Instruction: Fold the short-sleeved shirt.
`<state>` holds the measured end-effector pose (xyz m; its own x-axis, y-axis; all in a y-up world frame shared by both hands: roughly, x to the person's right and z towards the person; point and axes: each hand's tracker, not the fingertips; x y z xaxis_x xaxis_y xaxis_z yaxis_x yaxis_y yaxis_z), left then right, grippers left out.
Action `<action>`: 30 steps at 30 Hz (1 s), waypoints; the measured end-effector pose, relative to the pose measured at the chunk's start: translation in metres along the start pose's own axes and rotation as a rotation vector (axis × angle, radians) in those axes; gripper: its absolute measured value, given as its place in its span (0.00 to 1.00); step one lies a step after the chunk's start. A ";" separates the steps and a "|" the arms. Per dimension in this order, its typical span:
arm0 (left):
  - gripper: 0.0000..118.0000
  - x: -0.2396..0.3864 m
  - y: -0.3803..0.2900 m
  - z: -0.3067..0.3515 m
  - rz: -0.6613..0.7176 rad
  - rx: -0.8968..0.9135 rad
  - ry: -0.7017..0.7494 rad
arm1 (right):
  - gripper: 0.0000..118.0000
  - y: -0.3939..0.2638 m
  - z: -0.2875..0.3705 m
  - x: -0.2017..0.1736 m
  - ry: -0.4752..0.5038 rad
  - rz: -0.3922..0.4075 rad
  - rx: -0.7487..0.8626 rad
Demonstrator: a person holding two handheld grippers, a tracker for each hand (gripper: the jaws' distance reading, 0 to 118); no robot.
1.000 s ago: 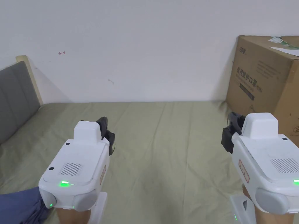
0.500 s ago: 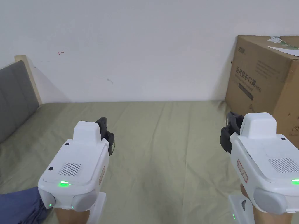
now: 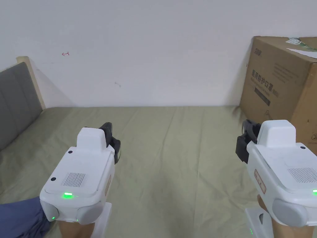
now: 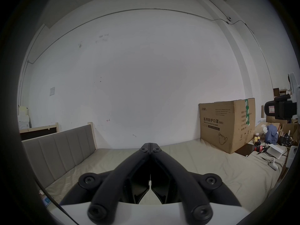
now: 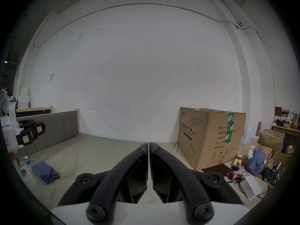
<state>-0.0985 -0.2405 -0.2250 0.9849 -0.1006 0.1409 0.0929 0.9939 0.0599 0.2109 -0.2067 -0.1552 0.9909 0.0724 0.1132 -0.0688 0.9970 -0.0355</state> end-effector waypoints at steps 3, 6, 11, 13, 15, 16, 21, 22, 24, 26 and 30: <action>0.11 -0.002 0.001 0.001 0.020 0.003 0.016 | 0.32 0.000 0.001 -0.001 -0.015 -0.005 -0.004; 0.58 -0.005 0.002 -0.001 0.024 -0.007 0.022 | 0.81 -0.003 -0.002 0.002 -0.004 -0.017 -0.017; 1.00 -0.007 -0.001 -0.002 0.028 -0.019 0.032 | 0.99 -0.008 -0.007 0.006 -0.011 -0.014 -0.021; 1.00 -0.007 -0.001 -0.001 0.028 -0.012 0.037 | 1.00 -0.009 -0.007 0.006 -0.008 -0.008 -0.013; 1.00 -0.007 -0.001 -0.001 0.027 -0.009 0.034 | 1.00 -0.011 -0.007 0.006 -0.015 -0.002 -0.005; 1.00 -0.007 -0.001 -0.001 0.027 -0.009 0.033 | 1.00 -0.011 -0.008 0.007 -0.016 0.002 -0.005; 1.00 -0.006 -0.001 0.000 0.023 0.000 0.016 | 1.00 -0.008 -0.007 0.003 -0.013 -0.011 -0.002; 1.00 -0.005 -0.001 0.000 0.020 0.001 0.018 | 1.00 -0.007 -0.005 0.001 -0.011 -0.010 0.000; 1.00 -0.004 -0.001 0.000 0.016 -0.002 0.018 | 1.00 -0.005 -0.003 -0.001 -0.011 -0.008 0.002; 1.00 -0.003 -0.001 -0.001 0.016 0.001 0.019 | 1.00 -0.004 -0.002 -0.002 -0.013 -0.007 0.002; 1.00 -0.004 -0.002 -0.001 0.016 0.004 0.009 | 1.00 -0.004 -0.002 -0.002 -0.012 -0.005 0.000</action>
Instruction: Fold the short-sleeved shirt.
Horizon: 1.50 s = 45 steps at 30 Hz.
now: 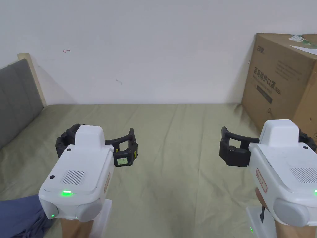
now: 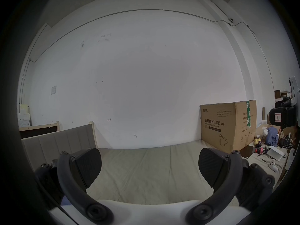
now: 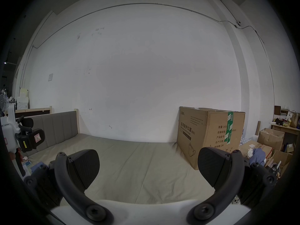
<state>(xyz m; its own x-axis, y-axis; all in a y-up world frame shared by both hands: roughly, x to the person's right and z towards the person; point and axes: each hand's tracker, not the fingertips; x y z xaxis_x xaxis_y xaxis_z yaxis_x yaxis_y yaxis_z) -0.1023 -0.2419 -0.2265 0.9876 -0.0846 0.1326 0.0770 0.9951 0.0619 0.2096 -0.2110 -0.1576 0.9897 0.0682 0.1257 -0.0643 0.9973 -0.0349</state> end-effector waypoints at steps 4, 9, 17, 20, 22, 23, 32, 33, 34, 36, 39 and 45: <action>1.00 0.001 -0.001 -0.001 -0.007 -0.001 0.006 | 1.00 0.000 0.000 0.000 0.000 0.001 0.002; 1.00 0.001 -0.002 -0.001 -0.008 -0.003 0.006 | 1.00 0.001 0.002 -0.002 0.002 0.002 0.001; 1.00 0.001 -0.002 -0.002 -0.016 -0.001 0.006 | 1.00 0.003 0.003 -0.005 0.008 0.000 0.005; 1.00 0.001 -0.002 -0.002 -0.021 -0.003 0.008 | 1.00 0.004 0.003 -0.006 0.010 0.000 0.002; 1.00 0.001 -0.003 -0.002 -0.021 -0.003 0.006 | 1.00 0.004 0.002 -0.006 0.009 0.006 0.000; 1.00 0.001 -0.004 -0.003 -0.022 -0.004 0.005 | 1.00 0.004 0.002 -0.007 0.006 0.006 0.000; 1.00 0.001 -0.003 -0.003 -0.030 -0.009 0.001 | 1.00 0.003 -0.002 -0.003 0.009 0.007 0.001; 1.00 0.001 -0.003 -0.003 -0.029 -0.012 -0.003 | 1.00 0.003 -0.001 -0.004 0.008 0.006 0.001; 1.00 0.001 -0.002 -0.003 -0.027 -0.010 -0.003 | 1.00 0.003 -0.001 -0.004 0.009 0.008 0.001; 1.00 0.000 -0.001 -0.003 -0.024 -0.009 -0.002 | 1.00 0.002 -0.001 -0.004 0.008 0.012 0.001; 1.00 0.000 -0.001 -0.003 -0.022 -0.004 -0.002 | 1.00 0.001 -0.002 -0.002 0.010 0.013 0.001; 1.00 0.000 -0.002 -0.002 -0.022 -0.007 -0.001 | 1.00 0.000 -0.002 -0.001 0.012 0.012 -0.004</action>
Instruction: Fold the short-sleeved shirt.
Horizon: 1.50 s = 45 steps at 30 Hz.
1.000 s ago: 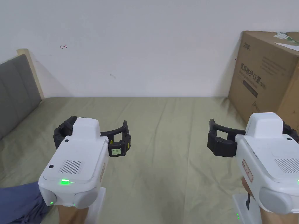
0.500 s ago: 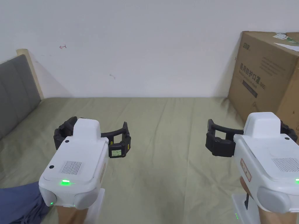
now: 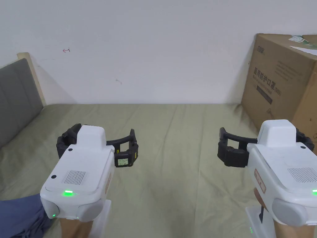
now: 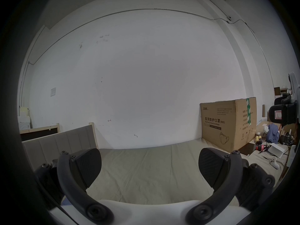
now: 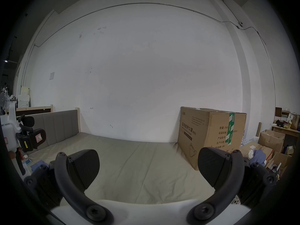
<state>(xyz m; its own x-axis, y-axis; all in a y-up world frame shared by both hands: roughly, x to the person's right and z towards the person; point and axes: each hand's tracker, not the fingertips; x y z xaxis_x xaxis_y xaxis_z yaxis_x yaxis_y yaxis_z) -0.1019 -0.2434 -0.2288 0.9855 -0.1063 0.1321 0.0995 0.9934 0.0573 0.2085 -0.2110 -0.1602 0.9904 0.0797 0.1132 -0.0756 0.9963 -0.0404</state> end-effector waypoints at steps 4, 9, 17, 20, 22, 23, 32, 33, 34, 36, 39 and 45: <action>1.00 -0.001 0.000 0.001 0.008 -0.004 -0.004 | 1.00 0.001 -0.003 -0.001 -0.017 -0.024 -0.045; 1.00 -0.004 0.000 0.003 0.028 0.000 -0.006 | 1.00 0.004 -0.015 -0.003 -0.160 -0.159 -0.289; 1.00 -0.008 0.001 0.003 0.053 -0.005 -0.019 | 1.00 0.011 -0.021 -0.003 -0.108 -0.278 -0.546; 1.00 -0.008 0.001 0.003 0.053 -0.003 -0.018 | 1.00 0.015 -0.018 -0.011 -0.076 -0.242 -0.559; 1.00 -0.008 0.001 0.004 0.054 -0.004 -0.025 | 1.00 0.015 -0.016 -0.014 -0.082 -0.244 -0.545; 1.00 -0.008 0.001 0.004 0.052 -0.003 -0.023 | 1.00 0.014 -0.018 -0.013 -0.087 -0.245 -0.541; 1.00 -0.008 0.000 0.003 0.026 -0.002 -0.015 | 1.00 0.010 -0.024 -0.011 -0.102 -0.166 -0.488; 1.00 -0.008 0.000 0.003 0.026 -0.006 -0.015 | 1.00 0.010 -0.024 -0.011 -0.114 -0.161 -0.482; 1.00 -0.008 0.000 0.003 0.027 -0.008 -0.018 | 1.00 0.010 -0.024 -0.010 -0.123 -0.158 -0.476; 1.00 -0.007 -0.001 0.003 0.025 -0.009 -0.019 | 1.00 0.008 -0.027 -0.007 -0.130 -0.164 -0.481; 1.00 -0.007 -0.001 0.003 0.024 -0.006 -0.017 | 1.00 0.009 -0.022 -0.011 -0.118 -0.149 -0.478; 1.00 -0.006 -0.001 0.004 0.027 -0.003 -0.013 | 1.00 0.003 -0.013 -0.009 -0.133 -0.151 -0.275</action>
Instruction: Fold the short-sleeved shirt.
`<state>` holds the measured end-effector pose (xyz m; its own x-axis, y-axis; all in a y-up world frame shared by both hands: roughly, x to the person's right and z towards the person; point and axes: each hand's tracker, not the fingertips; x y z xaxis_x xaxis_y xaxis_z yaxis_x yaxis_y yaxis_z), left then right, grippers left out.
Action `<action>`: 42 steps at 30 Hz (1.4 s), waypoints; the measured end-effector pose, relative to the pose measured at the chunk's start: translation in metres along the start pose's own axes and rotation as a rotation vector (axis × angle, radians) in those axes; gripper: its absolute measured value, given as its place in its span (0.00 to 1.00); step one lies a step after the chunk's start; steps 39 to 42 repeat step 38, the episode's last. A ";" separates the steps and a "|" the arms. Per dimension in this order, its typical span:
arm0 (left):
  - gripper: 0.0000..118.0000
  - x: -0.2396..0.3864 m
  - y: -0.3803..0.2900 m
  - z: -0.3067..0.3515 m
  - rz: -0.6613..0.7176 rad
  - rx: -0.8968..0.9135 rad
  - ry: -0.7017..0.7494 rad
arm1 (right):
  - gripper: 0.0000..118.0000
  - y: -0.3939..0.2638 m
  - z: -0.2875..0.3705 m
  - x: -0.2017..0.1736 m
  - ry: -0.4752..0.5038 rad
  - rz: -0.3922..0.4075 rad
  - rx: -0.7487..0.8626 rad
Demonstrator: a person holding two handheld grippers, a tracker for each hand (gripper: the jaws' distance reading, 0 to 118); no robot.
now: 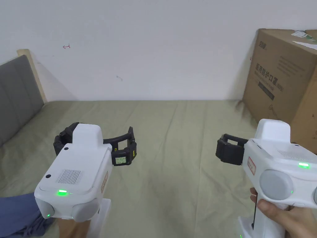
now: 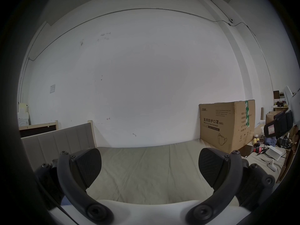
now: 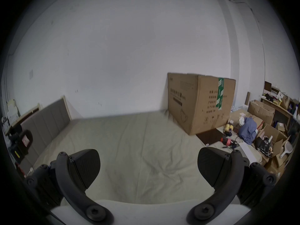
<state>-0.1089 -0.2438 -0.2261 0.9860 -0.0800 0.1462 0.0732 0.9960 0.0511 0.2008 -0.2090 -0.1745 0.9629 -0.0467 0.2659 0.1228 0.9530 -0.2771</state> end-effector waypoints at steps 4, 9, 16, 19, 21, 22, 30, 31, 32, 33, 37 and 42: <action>1.00 0.000 0.000 0.000 0.006 0.000 0.001 | 1.00 -0.012 0.003 0.011 0.068 -0.028 0.211; 1.00 0.000 0.000 0.002 0.000 0.014 0.010 | 1.00 -0.022 0.001 0.014 0.059 0.045 0.272; 1.00 0.000 -0.001 0.002 -0.004 0.018 0.014 | 1.00 -0.023 0.008 0.004 0.051 0.112 0.293; 1.00 0.001 0.000 0.002 -0.003 0.016 0.014 | 1.00 -0.023 0.006 0.006 0.056 0.117 0.294; 1.00 0.001 0.000 0.003 -0.004 0.018 0.014 | 1.00 -0.022 0.007 0.006 0.062 0.110 0.297; 1.00 0.001 0.000 0.003 -0.004 0.019 0.013 | 1.00 -0.022 0.007 0.007 0.061 0.107 0.297; 1.00 0.001 0.001 0.005 -0.009 0.025 0.015 | 1.00 -0.019 0.011 0.005 0.065 0.110 0.300; 1.00 0.001 0.001 0.004 -0.009 0.021 0.012 | 1.00 -0.019 0.010 0.006 0.063 0.109 0.300; 1.00 0.001 0.001 0.004 -0.009 0.020 0.012 | 1.00 -0.019 0.010 0.006 0.063 0.109 0.299; 1.00 0.002 0.000 0.005 -0.011 0.022 0.014 | 1.00 -0.019 0.010 0.006 0.062 0.108 0.299; 1.00 0.002 0.001 0.005 -0.011 0.023 0.009 | 1.00 -0.019 0.009 0.009 0.063 0.104 0.298; 1.00 0.003 0.001 0.005 -0.011 0.024 0.008 | 1.00 -0.019 0.011 0.006 0.062 0.104 0.297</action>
